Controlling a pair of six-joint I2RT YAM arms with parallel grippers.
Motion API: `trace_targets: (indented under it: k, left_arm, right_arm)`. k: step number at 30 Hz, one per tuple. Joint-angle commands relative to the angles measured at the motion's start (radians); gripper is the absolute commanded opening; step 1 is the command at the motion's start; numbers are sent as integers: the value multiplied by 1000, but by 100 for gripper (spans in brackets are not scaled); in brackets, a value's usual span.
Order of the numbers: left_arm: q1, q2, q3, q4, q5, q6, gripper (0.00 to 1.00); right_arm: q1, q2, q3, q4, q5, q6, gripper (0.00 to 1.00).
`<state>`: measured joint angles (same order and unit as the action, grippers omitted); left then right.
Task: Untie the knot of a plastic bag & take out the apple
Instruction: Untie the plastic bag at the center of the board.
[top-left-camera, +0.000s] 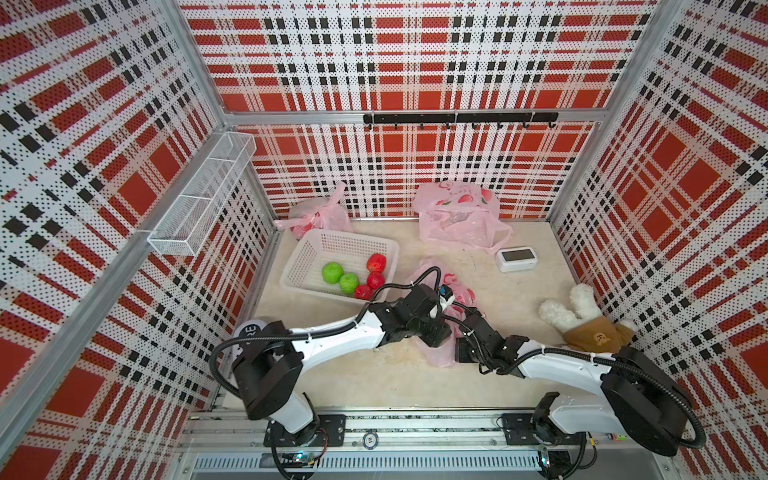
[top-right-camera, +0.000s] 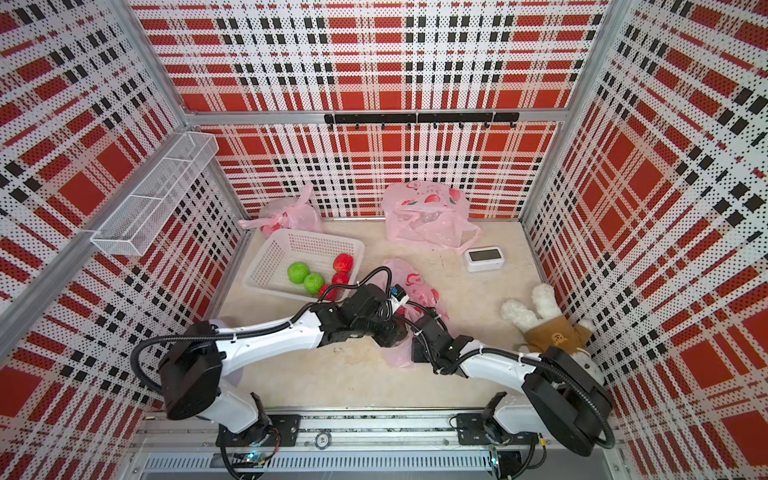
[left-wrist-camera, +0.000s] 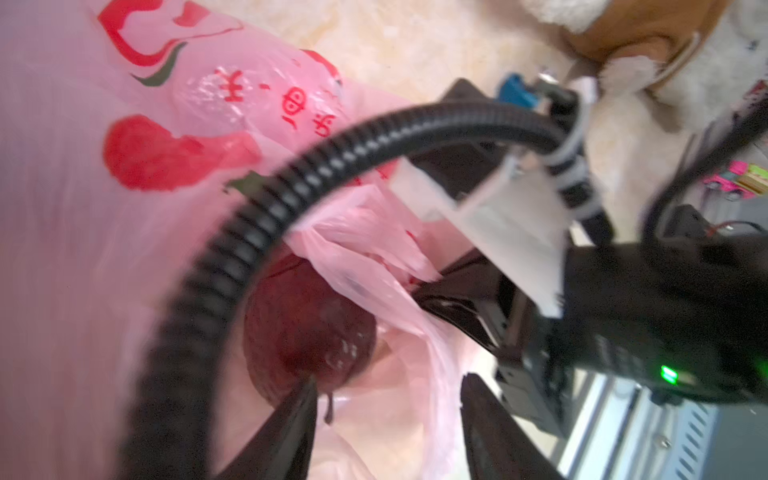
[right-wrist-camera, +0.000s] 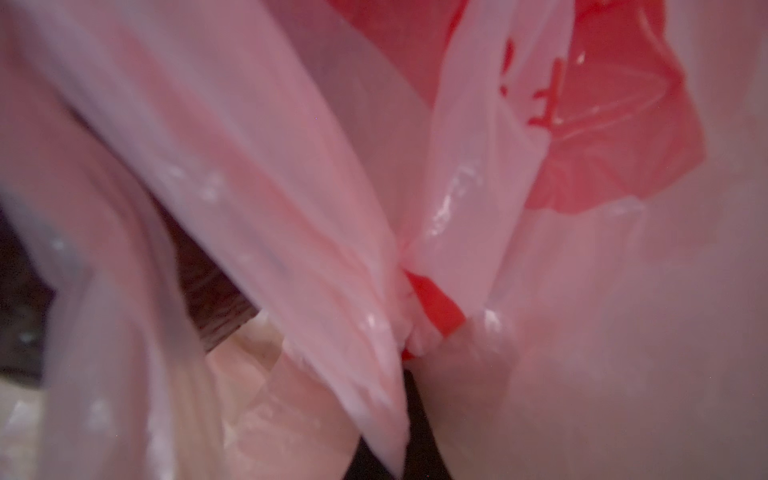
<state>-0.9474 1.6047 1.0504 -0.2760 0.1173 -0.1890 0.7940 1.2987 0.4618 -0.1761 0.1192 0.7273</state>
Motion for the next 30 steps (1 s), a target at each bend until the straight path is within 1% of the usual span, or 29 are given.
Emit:
trace_targets:
  k: [1, 4, 8, 13, 18, 20, 21, 24, 27, 30]
  left_arm:
    - [16, 61, 26, 36, -78, 33, 62]
    - [24, 116, 37, 58, -89, 51, 66]
    - [21, 160, 56, 62, -106, 66, 73]
    - [7, 210, 68, 69, -72, 67, 81]
    - [-7, 253, 64, 70, -57, 45, 85]
    - [-4, 261, 51, 94, -50, 36, 85]
    - [-4, 257, 42, 109, -46, 33, 85]
    - [8, 215, 18, 146, -21, 22, 77]
    - [24, 133, -26, 180, 1, 20, 68]
    - [44, 35, -68, 186, 16, 32, 63]
  right_arm:
    - [-5, -27, -27, 6, -1, 21, 0]
    - [-5, -42, -44, 3, 6, 32, 0]
    - [-5, -50, -52, -2, 11, 36, 0]
    - [-4, -45, -52, -7, 13, 29, 0]
    - [-4, -44, -53, -2, 15, 28, 0]
    - [-5, -41, -54, 4, 14, 27, 0]
    - [-5, -39, -53, 8, 13, 25, 0]
    - [-5, -33, -45, 0, 10, 21, 0]
    - [-5, -42, -40, -15, 17, 17, 0]
    - [-5, -58, -43, -26, 31, 18, 0]
